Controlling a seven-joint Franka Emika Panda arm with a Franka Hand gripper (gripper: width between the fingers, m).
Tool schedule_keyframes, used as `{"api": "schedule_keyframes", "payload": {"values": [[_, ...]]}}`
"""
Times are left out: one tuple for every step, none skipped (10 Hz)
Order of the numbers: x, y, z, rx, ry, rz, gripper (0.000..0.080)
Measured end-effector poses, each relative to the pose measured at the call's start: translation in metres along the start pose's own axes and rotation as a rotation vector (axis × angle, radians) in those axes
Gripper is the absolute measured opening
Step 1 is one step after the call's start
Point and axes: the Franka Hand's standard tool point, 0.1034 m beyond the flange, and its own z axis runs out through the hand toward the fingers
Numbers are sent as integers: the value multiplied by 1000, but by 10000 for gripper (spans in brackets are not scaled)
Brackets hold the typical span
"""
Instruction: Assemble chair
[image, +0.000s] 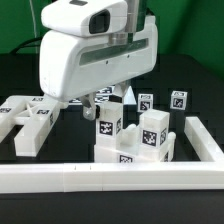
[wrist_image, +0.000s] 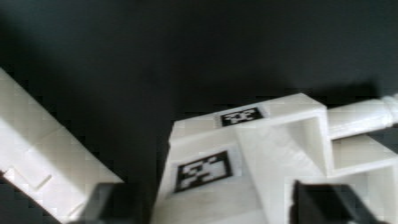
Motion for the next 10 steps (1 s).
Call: {"api": "schedule_keyframes", "payload": {"values": [[-1,0,0,3,-2,0,302],[-1,-1,0,3,-3,12,302],[-2,-1,0,6,-3,15,302],[-3,0,1,9,-5,33,302],[-5,-3,1,24,-15,137,302],[-8,-6,1,39,-30,207,302],[-10,-10,1,52,-47,274,302],[-10,-12,1,57,-53,311,304],[-11,-14,1,60,-58,331,304],[-11,-14,1,59,-59,325,304]]}}
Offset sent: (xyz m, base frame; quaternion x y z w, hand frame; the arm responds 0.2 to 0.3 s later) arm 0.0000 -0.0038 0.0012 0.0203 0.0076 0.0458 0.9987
